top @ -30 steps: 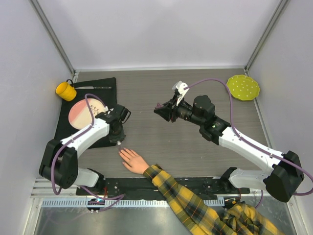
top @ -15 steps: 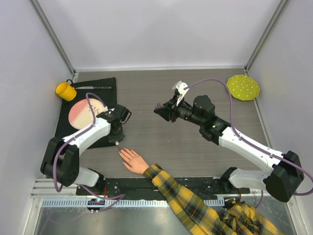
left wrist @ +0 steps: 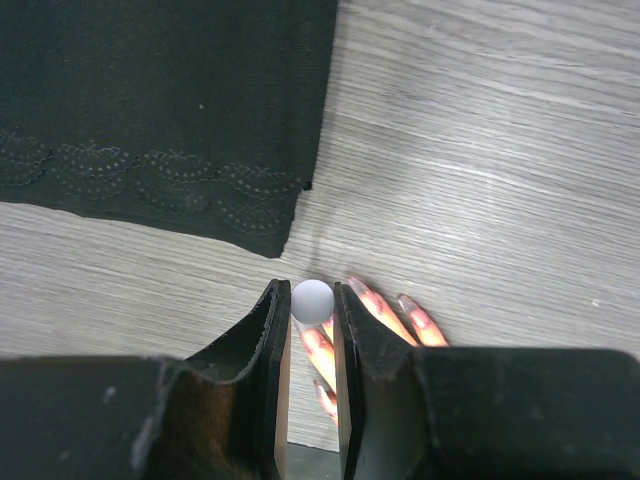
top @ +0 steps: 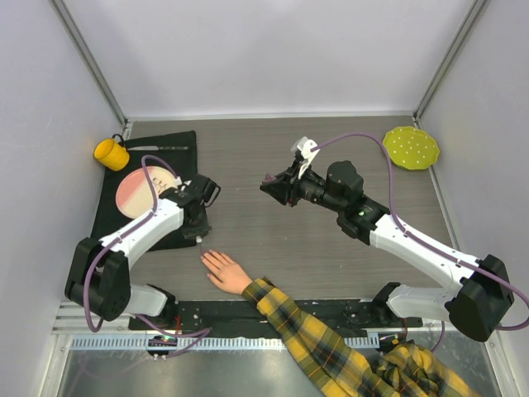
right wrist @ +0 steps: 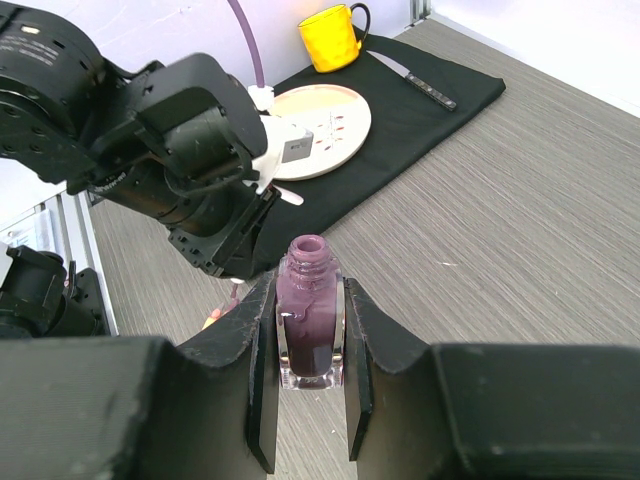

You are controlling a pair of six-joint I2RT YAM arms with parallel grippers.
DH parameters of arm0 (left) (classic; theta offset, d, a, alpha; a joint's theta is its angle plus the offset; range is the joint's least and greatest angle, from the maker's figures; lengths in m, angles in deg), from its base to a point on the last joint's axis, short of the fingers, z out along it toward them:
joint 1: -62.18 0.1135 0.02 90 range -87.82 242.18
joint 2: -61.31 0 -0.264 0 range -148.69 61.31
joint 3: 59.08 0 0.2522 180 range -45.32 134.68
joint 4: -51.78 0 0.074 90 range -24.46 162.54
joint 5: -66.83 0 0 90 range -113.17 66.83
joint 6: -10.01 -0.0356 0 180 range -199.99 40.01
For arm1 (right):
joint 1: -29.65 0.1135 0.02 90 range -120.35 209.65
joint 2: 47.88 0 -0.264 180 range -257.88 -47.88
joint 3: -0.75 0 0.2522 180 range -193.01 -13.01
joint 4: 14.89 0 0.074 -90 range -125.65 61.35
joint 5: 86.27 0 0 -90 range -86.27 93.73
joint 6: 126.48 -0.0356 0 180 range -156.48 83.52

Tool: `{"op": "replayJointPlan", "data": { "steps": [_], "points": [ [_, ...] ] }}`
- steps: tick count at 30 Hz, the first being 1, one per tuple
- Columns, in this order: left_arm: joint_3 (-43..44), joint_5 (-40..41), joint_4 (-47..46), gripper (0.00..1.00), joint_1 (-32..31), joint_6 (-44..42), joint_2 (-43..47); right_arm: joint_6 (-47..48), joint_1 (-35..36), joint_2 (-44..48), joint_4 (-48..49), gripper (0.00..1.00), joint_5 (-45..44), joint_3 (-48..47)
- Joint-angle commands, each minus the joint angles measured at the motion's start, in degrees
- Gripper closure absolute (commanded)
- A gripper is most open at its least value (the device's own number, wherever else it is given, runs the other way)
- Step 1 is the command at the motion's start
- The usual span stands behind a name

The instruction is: Paint the nails

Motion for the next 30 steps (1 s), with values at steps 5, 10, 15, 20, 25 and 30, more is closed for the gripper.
{"op": "replayJointPlan", "data": {
  "steps": [5, 10, 15, 20, 25, 30],
  "points": [
    [1.78, -3.22, 0.6, 1.0, 0.32, -0.39, 1.66, -0.08, -0.19, 0.57, 3.29, 0.99, 0.19, -1.45],
    [1.69, -3.84, 0.33, 1.0, 0.32, -0.74, 0.61, -0.08, -0.1, 0.31, 3.29, 0.99, 0.02, -1.62],
    [1.25, -3.14, -0.37, 1.0, 0.32, -0.57, 0.16, 0.01, -0.19, 0.22, 3.38, 0.99, 0.02, -1.62],
    [0.72, -2.79, -1.07, 1.0, 0.32, -0.3, -0.27, -0.08, -0.19, 0.31, 3.2, 0.99, 0.02, -1.62],
    [0.28, -2.7, -1.42, 1.0, 0.23, -0.3, -0.89, 0.01, -0.19, 0.4, 3.2, 0.99, -0.07, -1.62],
    [0.02, -2.17, -1.69, 1.0, 0.32, -0.3, -1.42, 0.01, -0.19, 0.31, 3.2, 0.99, -0.07, -1.54]
  ]
}}
